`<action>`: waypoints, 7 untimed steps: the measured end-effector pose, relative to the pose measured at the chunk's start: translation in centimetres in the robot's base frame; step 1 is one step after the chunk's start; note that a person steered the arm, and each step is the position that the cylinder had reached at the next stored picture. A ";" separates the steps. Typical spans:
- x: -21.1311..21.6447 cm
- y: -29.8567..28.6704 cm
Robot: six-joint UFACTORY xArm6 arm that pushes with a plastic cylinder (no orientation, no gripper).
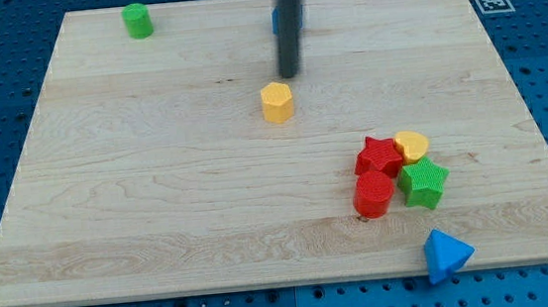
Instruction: Move the yellow hexagon diagonally to the bottom right of the blue cube
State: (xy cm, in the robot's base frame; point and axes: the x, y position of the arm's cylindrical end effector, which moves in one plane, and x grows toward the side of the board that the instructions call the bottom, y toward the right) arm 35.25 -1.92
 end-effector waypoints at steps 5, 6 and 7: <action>5.9 7.9; 7.3 7.4; 9.5 5.4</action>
State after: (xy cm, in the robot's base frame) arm 44.73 3.48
